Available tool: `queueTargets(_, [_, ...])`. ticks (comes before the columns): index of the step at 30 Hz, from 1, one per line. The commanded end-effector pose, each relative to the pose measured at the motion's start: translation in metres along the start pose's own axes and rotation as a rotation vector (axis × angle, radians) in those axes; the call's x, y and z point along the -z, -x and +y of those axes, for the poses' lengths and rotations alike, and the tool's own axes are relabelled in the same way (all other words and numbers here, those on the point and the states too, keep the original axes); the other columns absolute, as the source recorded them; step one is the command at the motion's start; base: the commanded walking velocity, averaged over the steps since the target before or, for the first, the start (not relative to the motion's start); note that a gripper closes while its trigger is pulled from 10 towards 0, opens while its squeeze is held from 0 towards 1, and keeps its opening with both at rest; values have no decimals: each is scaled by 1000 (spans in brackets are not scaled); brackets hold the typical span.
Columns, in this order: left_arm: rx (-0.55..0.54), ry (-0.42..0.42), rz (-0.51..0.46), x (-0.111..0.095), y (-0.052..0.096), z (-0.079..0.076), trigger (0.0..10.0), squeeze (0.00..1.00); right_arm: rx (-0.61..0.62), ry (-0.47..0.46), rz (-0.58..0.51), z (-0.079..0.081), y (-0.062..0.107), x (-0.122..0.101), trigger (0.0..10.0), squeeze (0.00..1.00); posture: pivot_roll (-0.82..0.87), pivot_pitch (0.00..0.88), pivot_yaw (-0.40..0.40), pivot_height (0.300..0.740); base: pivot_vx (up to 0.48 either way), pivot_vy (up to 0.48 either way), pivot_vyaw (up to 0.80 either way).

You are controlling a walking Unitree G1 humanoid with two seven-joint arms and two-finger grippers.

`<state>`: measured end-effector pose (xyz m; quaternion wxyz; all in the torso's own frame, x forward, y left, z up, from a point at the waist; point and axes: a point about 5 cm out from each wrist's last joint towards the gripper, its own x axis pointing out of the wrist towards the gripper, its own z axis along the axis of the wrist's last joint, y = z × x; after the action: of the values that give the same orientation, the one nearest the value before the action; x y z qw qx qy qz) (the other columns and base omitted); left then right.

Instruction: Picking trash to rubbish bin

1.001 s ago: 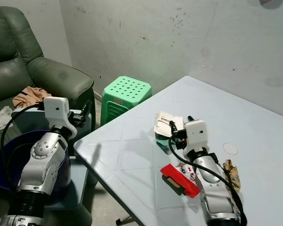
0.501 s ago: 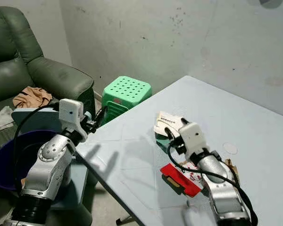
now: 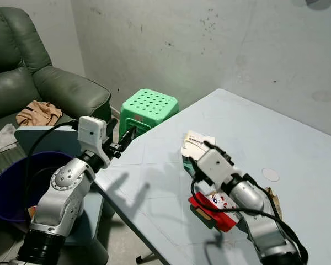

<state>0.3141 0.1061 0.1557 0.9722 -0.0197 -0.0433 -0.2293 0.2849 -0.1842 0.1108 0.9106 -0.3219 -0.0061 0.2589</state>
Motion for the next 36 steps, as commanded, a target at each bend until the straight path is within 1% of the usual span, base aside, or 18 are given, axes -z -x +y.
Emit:
queueTargets(1, [6, 5, -10, -3, 1, -2, 10000, 0, -43, 36, 14, 2, 3, 4, 10000, 0, 55, 0, -75, 740, 0, 0, 0])
queueTargets(4, [3, 9, -10, -3, 2, -3, 10000, 0, -92, 42, 30, 7, 7, 8, 10000, 0, 55, 0, -78, 740, 0, 0, 0])
queueTargets(9, [17, 20, -4, -3, 3, -5, 10000, 0, -87, 43, 24, 6, 7, 8, 10000, 0, 55, 0, -80, 740, 0, 0, 0])
queueTargets(11, [43, 25, 9, -1, 3, -9, 10000, 0, -76, 54, 20, 5, 6, 6, 10000, 0, 52, 0, -81, 740, 0, 0, 0])
queueTargets(12, [55, 41, 15, 1, 4, -12, 10000, 0, -63, 62, 20, 4, 5, 6, 10000, 0, 52, 0, -79, 740, 0, 0, 0])
queueTargets(14, [62, 39, 23, 3, 5, -14, 10000, 0, -56, 64, 21, 3, 5, 5, 10000, 0, 51, 0, -81, 740, 0, 0, 0])
queueTargets(15, [67, 40, 40, 7, 6, -17, 10000, 0, -55, 71, 16, 3, 4, 5, 10000, 0, 51, 0, -81, 740, 0, 0, 0])
queueTargets(16, [81, 53, 77, 15, 8, -21, 10000, 0, -46, 88, 10, 3, 3, 3, 10000, 0, 51, 0, -82, 740, 0, 0, 0])
queueTargets(17, [83, 55, 89, 18, 10, -23, 10000, 0, -41, 92, 12, 3, 3, 3, 10000, 0, 48, 0, -82, 740, 0, 0, 0])
queueTargets(18, [86, 53, 100, 24, 13, -28, 10000, 0, -39, 84, 14, 2, 2, 3, 10000, 0, 47, 0, -83, 740, 0, 0, 0])
queueTargets(20, [90, 58, 109, 26, 15, -30, 10000, 0, -40, 86, 9, 1, 2, 2, 10000, 0, 47, 0, -84, 740, 0, 0, 0])
queueTargets(23, [112, 77, 131, 32, 19, -38, 10000, 0, -39, 90, 4, 0, 1, 1, 10000, 0, 46, 4, -86, 740, 0, 0, 0])
queueTargets(26, [122, 81, 134, 32, 20, -43, 10000, 0, -55, 105, 1, 1, 2, 1, 10000, 0, 49, 11, -90, 740, 0, 0, 0])
queueTargets(29, [119, 86, 131, 29, 20, -43, 10000, 0, -72, 102, 4, 3, 2, 1, 10000, 0, 49, 16, -92, 740, 0, 0, 0])
queueTargets(30, [114, 88, 128, 28, 20, -42, 10000, 0, -96, 113, 11, 6, 4, 4, 10000, 0, 50, 21, -94, 740, 0, 0, 0])
queueTargets(34, [109, 96, 121, 26, 19, -40, 10000, 0, -131, 142, 40, 10, 5, 10, 10000, 0, 48, 24, -92, 740, 0, 0, 0])
queueTargets(36, [106, 93, 116, 24, 19, -40, 10000, 0, -148, 134, 43, 12, 5, 11, 10000, 0, 49, 24, -93, 740, 0, 0, 0])
